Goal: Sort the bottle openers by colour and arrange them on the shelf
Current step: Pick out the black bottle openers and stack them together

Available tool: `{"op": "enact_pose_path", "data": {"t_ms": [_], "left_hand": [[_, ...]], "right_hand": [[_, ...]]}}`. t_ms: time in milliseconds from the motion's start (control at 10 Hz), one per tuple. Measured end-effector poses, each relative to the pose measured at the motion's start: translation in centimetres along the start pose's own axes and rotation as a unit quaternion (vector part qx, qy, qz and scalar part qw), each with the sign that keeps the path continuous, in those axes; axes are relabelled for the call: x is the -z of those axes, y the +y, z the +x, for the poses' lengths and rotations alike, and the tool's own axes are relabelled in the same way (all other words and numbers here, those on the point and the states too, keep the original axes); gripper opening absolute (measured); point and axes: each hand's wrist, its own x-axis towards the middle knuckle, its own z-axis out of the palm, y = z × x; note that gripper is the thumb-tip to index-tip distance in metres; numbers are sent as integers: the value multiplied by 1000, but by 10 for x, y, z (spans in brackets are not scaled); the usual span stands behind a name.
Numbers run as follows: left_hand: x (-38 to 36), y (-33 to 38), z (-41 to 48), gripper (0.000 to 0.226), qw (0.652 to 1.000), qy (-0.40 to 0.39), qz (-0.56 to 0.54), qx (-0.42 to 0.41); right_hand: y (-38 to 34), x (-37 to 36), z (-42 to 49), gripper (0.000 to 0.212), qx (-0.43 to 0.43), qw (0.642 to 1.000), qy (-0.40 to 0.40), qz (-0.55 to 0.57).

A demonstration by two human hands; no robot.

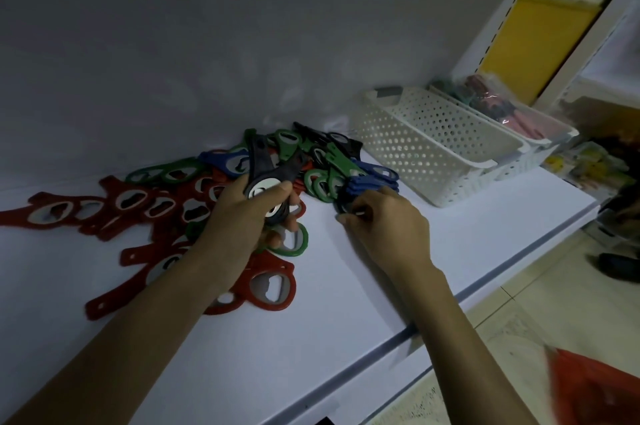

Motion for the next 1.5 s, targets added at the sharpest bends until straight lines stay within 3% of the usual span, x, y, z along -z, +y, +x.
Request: {"op": "enact_pose_path", "data": {"t_ms": [200, 300, 400, 500, 600, 700, 800, 900, 1000, 1100, 1200, 1300, 1400, 1500], "left_hand": [[-1, 3, 1, 34, 988, -43, -110, 100], [2, 1, 1, 29, 980, -53, -138, 130], [3, -3, 2, 30, 978, -80, -125, 144], [3, -5, 2, 49, 972, -126, -128, 150], [6, -7, 3, 41, 980, -111, -99, 135], [7, -8, 3, 19, 984, -79, -111, 117], [6, -7, 6, 21, 985, -51, -124, 108], [7, -7, 9, 28, 987, -47, -108, 112], [4, -3, 7, 23, 982, -53, -134, 125], [3, -2, 7, 26, 982, -60, -136, 118], [7, -8, 9, 33, 975, -71, -163, 136], [6, -9, 8, 34, 970, -65, -175, 159], [6, -12, 8, 49, 966, -96, -183, 156], [7, -13, 7, 58, 971, -119, -163, 126]], "right_hand": [[-17, -2, 0, 23, 91, 991, 28, -92], [-22, 4, -8, 19, 113, 980, 164, -1], [-29, 3, -16, 16, 171, 933, 299, 104], [-39, -6, -23, 17, 295, 910, 261, 127], [-42, -12, -23, 16, 326, 915, 190, 146], [-37, -6, -21, 23, 232, 935, 166, 208], [-23, 3, -6, 18, 77, 980, 157, 100], [-6, 0, 11, 21, 13, 996, 55, -70], [-2, -5, 13, 23, 9, 996, 27, -83], [-6, -6, 10, 21, 35, 994, 32, -98], [-14, -3, 5, 18, 89, 988, 122, -38], [-23, -1, -2, 14, 184, 936, 274, 119], [-31, -5, -10, 14, 326, 900, 251, 147], [-35, -12, -12, 14, 417, 888, 155, 117]]}}
